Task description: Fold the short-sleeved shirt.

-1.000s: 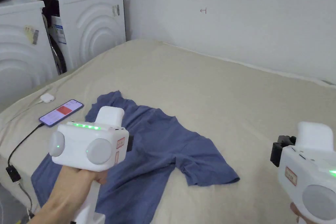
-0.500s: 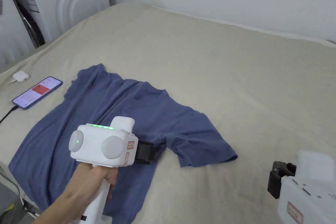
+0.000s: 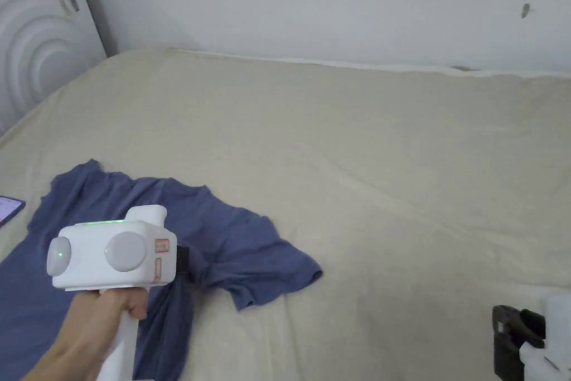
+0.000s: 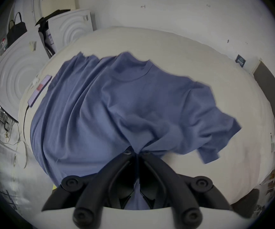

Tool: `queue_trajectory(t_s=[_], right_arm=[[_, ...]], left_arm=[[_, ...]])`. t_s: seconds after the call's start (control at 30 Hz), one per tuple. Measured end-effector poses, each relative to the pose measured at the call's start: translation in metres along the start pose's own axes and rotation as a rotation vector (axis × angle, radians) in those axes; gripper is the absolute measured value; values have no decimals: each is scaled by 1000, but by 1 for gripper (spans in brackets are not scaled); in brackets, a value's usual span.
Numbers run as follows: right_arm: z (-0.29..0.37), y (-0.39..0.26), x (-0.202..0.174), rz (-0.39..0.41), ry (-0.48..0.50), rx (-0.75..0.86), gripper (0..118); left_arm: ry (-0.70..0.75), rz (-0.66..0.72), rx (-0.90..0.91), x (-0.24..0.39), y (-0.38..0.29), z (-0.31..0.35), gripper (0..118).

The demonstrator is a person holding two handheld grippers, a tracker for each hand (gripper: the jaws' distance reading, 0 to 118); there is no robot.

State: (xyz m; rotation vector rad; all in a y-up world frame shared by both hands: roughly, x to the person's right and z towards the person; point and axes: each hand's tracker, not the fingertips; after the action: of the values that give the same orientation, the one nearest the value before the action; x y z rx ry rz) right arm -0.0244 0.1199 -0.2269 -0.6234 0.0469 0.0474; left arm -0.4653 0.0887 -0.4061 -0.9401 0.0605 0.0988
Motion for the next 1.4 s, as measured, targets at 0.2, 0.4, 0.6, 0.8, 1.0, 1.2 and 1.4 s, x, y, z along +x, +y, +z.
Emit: queue_trajectory(t_s=[0.2,0.4,0.6,0.8,1.0,1.2,1.4], right_arm=[[36,-12,55,-59,-84,60,1],[58,-30,106,-131,-146,55,1],[60,-50,141,-201,-207,6,1],[53,-56,157,-246,-233,-34,0],[50,-49,152,-254,-214,-19,1],[60,-32,121,-233,-133,33,1],[67,-24,73,-237,-25,39,1]], left_arm=[[-133,-163,9,140,49,7,3],[-341,-386,7,356,59,2,3],[-607,-502,-111,543,10,-22,3],[-600,-537,-204,608,-38,-59,3],[-535,-525,-117,546,-22,-45,17],[-493,-530,-87,372,14,19,108],[-169,-361,-57,150,-22,47,103]])
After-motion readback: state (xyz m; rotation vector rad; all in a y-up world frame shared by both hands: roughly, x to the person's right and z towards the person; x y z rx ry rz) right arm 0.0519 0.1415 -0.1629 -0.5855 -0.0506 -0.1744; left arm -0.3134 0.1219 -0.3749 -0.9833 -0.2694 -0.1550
